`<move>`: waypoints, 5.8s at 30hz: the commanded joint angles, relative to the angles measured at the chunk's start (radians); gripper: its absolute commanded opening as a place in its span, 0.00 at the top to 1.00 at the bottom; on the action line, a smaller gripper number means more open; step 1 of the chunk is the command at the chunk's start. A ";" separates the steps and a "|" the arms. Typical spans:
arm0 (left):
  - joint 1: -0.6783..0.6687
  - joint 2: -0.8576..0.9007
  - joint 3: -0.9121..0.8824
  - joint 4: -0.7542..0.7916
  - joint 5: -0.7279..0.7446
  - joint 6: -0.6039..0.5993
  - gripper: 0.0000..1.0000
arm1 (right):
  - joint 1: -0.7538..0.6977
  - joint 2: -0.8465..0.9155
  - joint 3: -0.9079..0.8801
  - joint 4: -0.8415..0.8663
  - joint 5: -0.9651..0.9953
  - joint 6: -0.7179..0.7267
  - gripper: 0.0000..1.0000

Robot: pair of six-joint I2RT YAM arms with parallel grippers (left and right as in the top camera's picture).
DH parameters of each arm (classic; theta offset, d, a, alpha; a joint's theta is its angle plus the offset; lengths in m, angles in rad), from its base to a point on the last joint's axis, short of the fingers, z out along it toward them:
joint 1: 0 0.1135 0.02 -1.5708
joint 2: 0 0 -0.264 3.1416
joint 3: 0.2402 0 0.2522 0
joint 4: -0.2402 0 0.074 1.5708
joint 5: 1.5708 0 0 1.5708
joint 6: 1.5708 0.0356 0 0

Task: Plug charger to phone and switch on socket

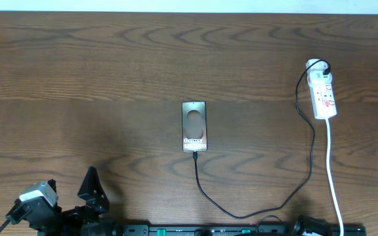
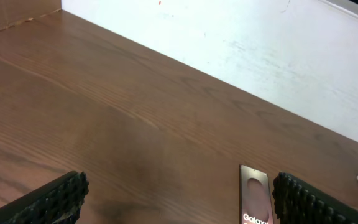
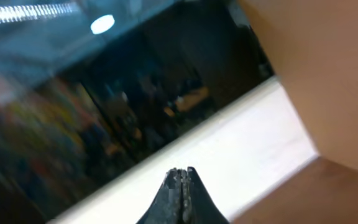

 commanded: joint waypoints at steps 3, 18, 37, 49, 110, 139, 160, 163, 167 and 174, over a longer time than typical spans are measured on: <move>0.005 -0.043 0.006 0.000 -0.009 0.005 0.03 | 0.058 -0.053 -0.007 -0.060 0.022 -0.147 0.99; 0.002 -0.124 0.018 -0.157 -0.009 0.005 0.03 | 0.124 -0.320 -0.007 -0.173 0.028 -0.173 0.99; 0.002 -0.124 0.018 -0.157 -0.009 0.005 0.03 | 0.035 -0.490 -0.002 -0.117 0.045 -0.169 0.98; 0.002 -0.124 0.018 -0.157 -0.009 0.005 0.03 | 0.119 -0.560 0.088 -0.135 -0.009 -0.170 0.92; 0.002 -0.124 0.018 -0.157 -0.009 0.005 0.03 | 0.358 -0.771 -0.599 0.113 0.047 -0.165 0.01; 0.002 -0.124 0.018 -0.157 -0.009 0.005 0.03 | 0.302 -0.767 -1.577 0.298 0.027 0.527 0.01; 0.002 -0.124 0.018 -0.157 -0.009 0.005 0.03 | 0.322 -0.776 -1.573 0.261 0.032 0.526 0.01; 0.002 -0.124 0.018 -0.157 -0.009 0.005 0.03 | 0.319 -0.776 -1.573 0.261 0.032 0.527 0.01; 0.002 -0.124 0.018 -0.157 -0.009 0.005 0.03 | 0.316 -0.776 -1.580 0.320 0.130 0.578 0.01; 0.002 -0.124 0.018 -0.157 -0.009 0.005 0.03 | 0.316 -0.776 -1.587 0.375 0.157 0.623 0.01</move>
